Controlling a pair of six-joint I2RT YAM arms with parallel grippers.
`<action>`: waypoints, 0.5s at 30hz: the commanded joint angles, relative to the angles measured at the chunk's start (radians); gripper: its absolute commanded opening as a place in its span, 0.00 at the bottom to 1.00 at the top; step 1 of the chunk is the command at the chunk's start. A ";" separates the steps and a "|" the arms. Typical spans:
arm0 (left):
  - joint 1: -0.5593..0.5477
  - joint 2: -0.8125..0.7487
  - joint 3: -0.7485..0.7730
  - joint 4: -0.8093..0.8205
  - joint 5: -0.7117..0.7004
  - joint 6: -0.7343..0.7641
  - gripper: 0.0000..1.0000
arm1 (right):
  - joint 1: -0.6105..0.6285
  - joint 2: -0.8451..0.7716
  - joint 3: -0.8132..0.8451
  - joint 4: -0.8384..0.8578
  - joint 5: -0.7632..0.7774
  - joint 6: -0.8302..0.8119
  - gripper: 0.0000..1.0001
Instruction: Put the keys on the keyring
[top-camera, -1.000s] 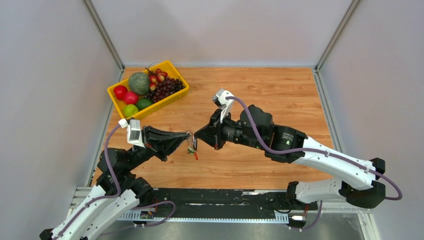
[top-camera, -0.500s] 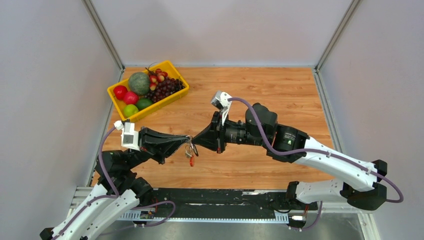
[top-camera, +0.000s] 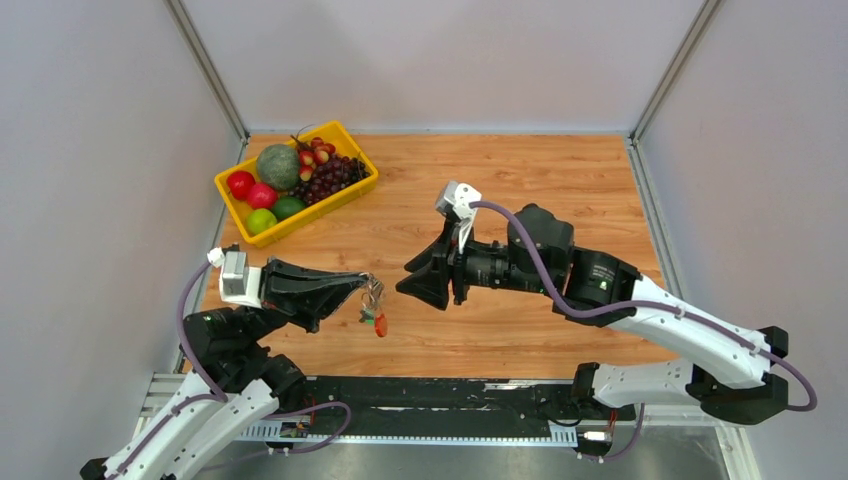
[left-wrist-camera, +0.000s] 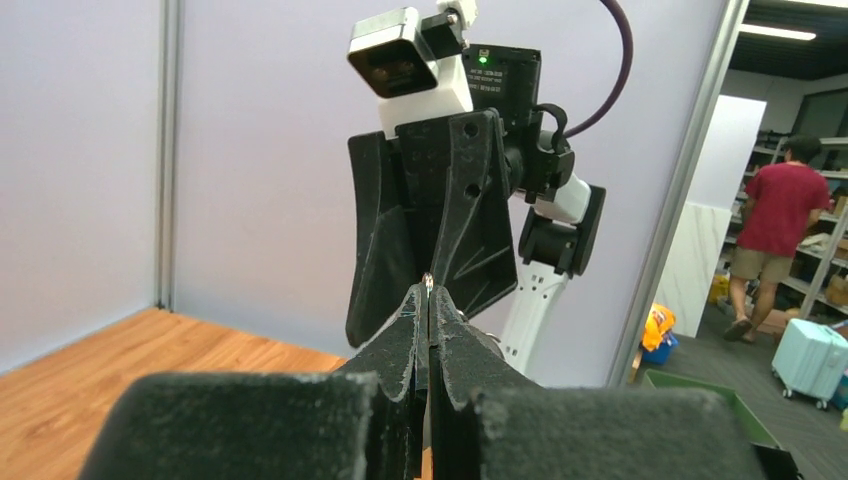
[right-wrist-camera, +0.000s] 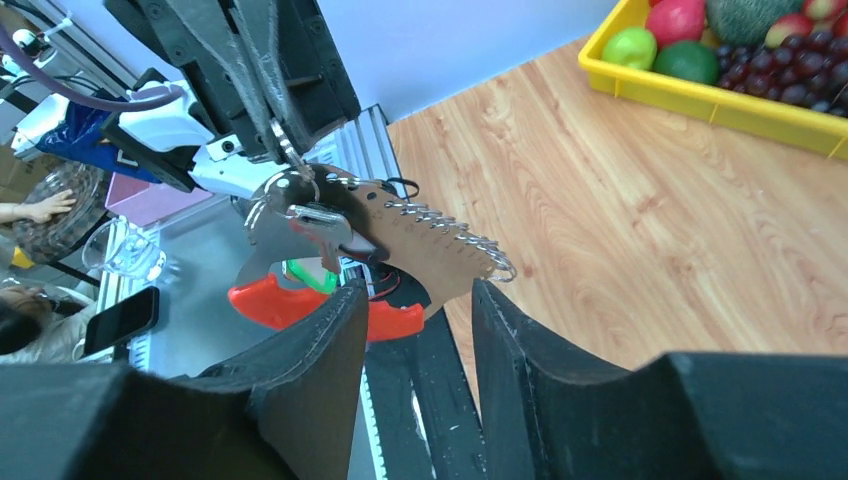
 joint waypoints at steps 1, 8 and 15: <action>-0.003 -0.020 -0.011 0.099 -0.027 -0.055 0.00 | 0.000 -0.035 0.085 -0.010 0.014 -0.100 0.45; -0.003 -0.020 -0.057 0.189 -0.040 -0.130 0.00 | 0.001 0.011 0.151 -0.003 -0.111 -0.233 0.43; -0.003 -0.009 -0.082 0.274 -0.047 -0.175 0.00 | 0.011 0.070 0.177 0.008 -0.217 -0.336 0.35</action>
